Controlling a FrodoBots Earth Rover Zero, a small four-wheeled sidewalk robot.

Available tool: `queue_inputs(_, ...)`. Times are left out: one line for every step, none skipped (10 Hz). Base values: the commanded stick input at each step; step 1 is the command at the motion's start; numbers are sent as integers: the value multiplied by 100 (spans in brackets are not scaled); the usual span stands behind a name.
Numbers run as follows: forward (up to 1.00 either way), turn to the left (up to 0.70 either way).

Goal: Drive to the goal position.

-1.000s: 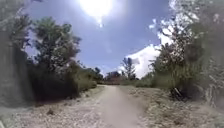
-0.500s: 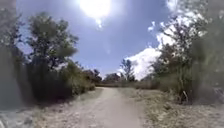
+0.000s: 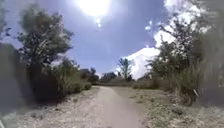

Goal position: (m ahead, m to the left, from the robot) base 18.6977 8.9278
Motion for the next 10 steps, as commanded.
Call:
queue_inputs(85, 0)
queue_inputs(85, 0)
queue_inputs(85, 0)
queue_inputs(85, 0)
queue_inputs(85, 0)
queue_inputs(85, 0)
queue_inputs(85, 0)
queue_inputs(85, 0)
queue_inputs(85, 21)
queue_inputs(85, 34)
